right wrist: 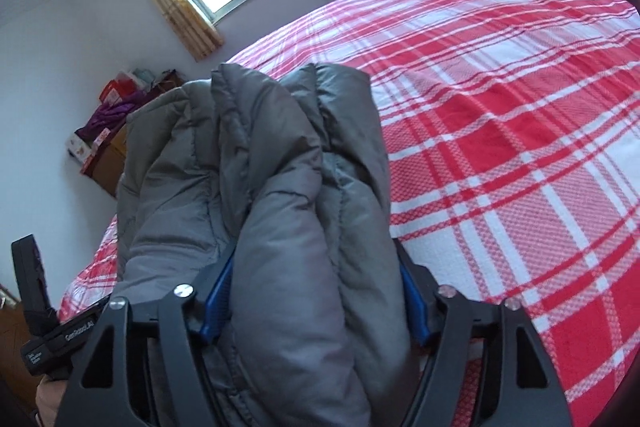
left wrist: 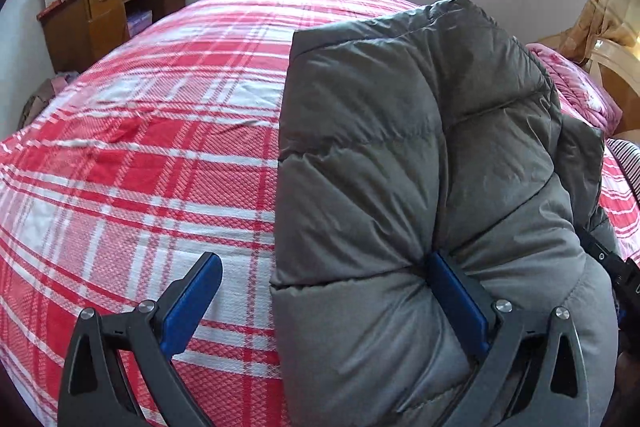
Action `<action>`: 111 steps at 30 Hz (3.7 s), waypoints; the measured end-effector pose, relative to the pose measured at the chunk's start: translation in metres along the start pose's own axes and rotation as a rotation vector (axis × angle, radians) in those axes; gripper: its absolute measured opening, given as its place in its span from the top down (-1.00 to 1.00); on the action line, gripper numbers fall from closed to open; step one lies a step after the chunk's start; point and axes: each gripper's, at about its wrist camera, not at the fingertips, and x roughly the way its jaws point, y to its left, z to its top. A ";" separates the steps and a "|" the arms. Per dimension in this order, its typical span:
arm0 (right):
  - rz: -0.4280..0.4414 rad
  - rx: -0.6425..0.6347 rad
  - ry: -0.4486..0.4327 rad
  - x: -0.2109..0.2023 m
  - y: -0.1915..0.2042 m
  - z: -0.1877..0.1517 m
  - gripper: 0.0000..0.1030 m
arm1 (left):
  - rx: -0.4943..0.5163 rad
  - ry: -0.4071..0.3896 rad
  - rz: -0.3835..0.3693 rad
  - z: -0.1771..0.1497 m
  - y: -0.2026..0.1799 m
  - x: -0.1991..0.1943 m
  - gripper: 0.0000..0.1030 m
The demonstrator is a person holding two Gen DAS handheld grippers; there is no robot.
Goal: Fold large clothes
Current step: 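Lift the clamped jacket bundle with both tools and carry it off the bed, then lower the jacket bundle onto the bed edge and open both tools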
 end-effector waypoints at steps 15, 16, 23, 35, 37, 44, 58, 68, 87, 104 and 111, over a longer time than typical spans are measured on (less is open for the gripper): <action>0.098 -0.060 0.096 0.013 0.016 -0.006 -0.04 | 0.076 -0.031 -0.150 -0.002 -0.016 -0.004 -0.31; 0.102 -0.058 0.098 0.013 0.015 -0.005 0.01 | 0.081 -0.032 -0.154 -0.002 -0.017 -0.005 -0.19; 0.140 -0.113 0.069 -0.001 0.031 -0.009 0.54 | 0.252 -0.120 -0.004 -0.007 -0.050 -0.046 0.63; 0.307 -0.145 -0.017 -0.051 0.082 -0.019 0.66 | 0.288 -0.317 0.051 -0.005 -0.003 -0.172 0.70; 0.341 -0.167 -0.031 -0.058 0.103 -0.019 0.68 | 0.266 -0.328 0.056 -0.003 0.015 -0.185 0.71; 0.424 -0.248 -0.015 -0.059 0.166 -0.024 0.68 | 0.217 -0.344 0.126 -0.013 0.070 -0.207 0.74; 0.355 -0.263 0.276 0.063 0.184 -0.085 -0.52 | 0.147 -0.224 0.167 -0.064 0.164 -0.111 0.70; 0.460 -0.341 0.254 0.060 0.222 -0.089 0.58 | 0.131 -0.298 0.217 -0.061 0.167 -0.161 0.76; 0.576 -0.547 0.212 0.028 0.346 -0.099 0.60 | -0.064 -0.291 0.302 -0.070 0.266 -0.211 0.76; 0.521 -0.591 0.324 0.069 0.371 -0.133 0.58 | -0.161 -0.273 0.337 -0.089 0.308 -0.188 0.32; 0.505 -0.581 0.349 0.078 0.368 -0.138 0.52 | -0.180 -0.256 0.355 -0.092 0.313 -0.179 0.06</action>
